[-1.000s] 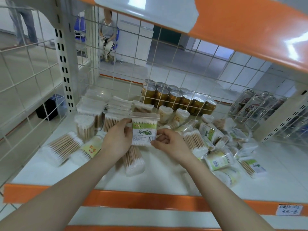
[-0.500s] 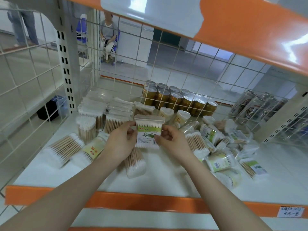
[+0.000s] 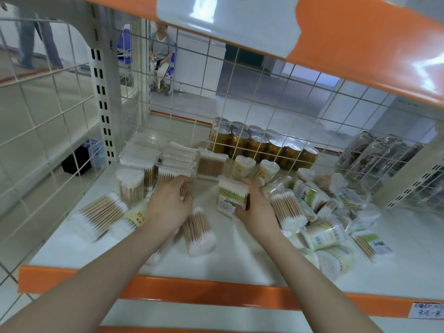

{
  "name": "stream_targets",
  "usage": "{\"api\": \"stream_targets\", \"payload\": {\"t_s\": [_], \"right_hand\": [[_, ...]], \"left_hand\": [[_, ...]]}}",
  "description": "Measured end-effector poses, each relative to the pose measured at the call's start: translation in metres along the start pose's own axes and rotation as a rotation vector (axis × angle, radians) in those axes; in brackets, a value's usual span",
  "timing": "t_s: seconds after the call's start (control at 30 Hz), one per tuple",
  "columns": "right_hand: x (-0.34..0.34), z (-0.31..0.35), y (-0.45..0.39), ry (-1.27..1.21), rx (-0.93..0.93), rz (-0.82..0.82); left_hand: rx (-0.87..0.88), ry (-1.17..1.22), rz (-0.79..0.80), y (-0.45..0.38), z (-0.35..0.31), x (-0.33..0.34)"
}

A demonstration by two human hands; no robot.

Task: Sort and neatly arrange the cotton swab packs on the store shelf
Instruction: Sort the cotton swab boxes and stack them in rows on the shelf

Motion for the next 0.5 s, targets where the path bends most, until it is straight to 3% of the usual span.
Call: {"api": "stream_targets", "payload": {"t_s": [0.37,0.5], "right_hand": [[0.0071,0.0044,0.0054,0.265,-0.159,0.145],[0.0035,0.0011,0.0052,0.445,-0.257,0.138]], "left_hand": [[0.051,-0.188,0.022,-0.0055,-0.0034,-0.0085],[0.149,-0.245,0.007,-0.0104,-0.0046,-0.0103]]}}
Point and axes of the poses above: each hand's wrist, its own y-axis away from the middle knuckle, its own x-axis out of the palm, z = x × y, the point moved 2 cm from there along -y, towards the middle knuckle, and after that the axes turned 9 degrees about -z, right-handed, at the moved point
